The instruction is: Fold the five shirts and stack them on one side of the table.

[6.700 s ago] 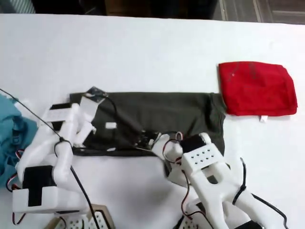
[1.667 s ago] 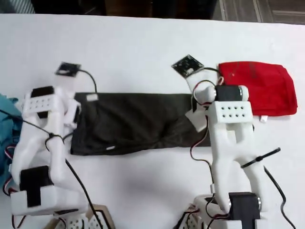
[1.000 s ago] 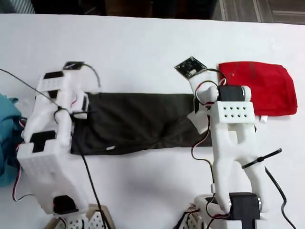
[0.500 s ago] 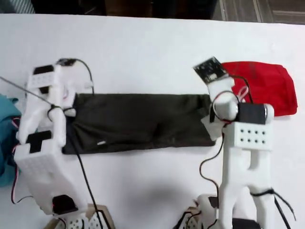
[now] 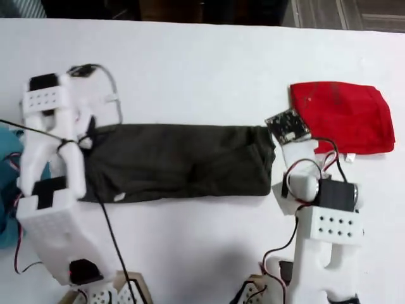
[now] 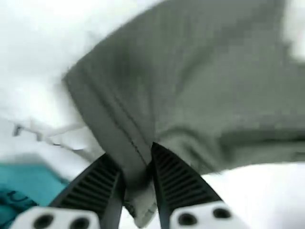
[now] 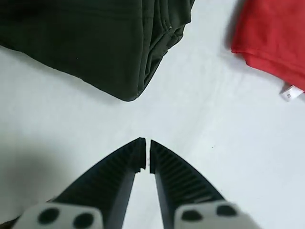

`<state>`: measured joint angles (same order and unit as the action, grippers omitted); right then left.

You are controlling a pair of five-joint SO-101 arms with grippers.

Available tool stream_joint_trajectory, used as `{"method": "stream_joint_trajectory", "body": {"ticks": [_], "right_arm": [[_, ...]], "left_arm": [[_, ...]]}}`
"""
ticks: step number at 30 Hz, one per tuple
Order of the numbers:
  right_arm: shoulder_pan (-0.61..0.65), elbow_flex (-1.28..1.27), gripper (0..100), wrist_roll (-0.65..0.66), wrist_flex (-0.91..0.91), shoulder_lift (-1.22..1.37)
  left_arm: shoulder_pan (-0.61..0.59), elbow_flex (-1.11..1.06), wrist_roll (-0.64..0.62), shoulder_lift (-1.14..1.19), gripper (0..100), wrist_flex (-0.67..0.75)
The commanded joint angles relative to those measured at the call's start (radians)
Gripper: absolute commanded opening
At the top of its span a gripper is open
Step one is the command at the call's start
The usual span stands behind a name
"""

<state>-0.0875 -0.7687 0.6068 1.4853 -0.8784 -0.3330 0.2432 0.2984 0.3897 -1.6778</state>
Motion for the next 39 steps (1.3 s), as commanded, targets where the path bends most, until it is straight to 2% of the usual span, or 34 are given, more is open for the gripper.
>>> {"method": "stream_joint_trajectory", "body": {"ticks": [1,4,10,14,16,19,23,28,39], "right_arm": [[-0.035,-0.037,2.1,-0.005,-0.021,-0.042],[-0.142,-0.064,2.1,-0.005,-0.044,-0.042],[-0.498,-0.164,2.1,0.006,-0.203,-0.042],[-0.618,-0.308,2.1,0.12,-0.317,-0.042],[-0.673,-0.391,2.1,0.127,-0.394,-0.042],[-0.711,-0.534,2.1,0.114,-0.533,-0.042],[-0.719,-0.652,2.1,0.006,-0.691,-0.045],[-0.745,-0.671,2.1,-0.129,-0.737,-0.102],[-0.737,-0.76,2.1,-0.147,-0.734,-0.271]], "left_arm": [[0.104,0.116,0.006,-0.077,2,-0.095],[0.178,0.219,0.006,-0.077,2,-0.106],[0.381,0.349,0.005,-0.077,2,-0.107],[0.545,0.412,-0.014,-0.075,2,-0.106],[0.615,0.455,-0.04,-0.075,2,-0.106],[0.712,0.496,-0.051,-0.066,2,-0.084],[0.813,0.495,-0.049,-0.066,2,-0.025],[0.907,0.492,-0.049,-0.063,2,0.014],[1.016,0.495,-0.049,-0.048,2,0.146]]}}
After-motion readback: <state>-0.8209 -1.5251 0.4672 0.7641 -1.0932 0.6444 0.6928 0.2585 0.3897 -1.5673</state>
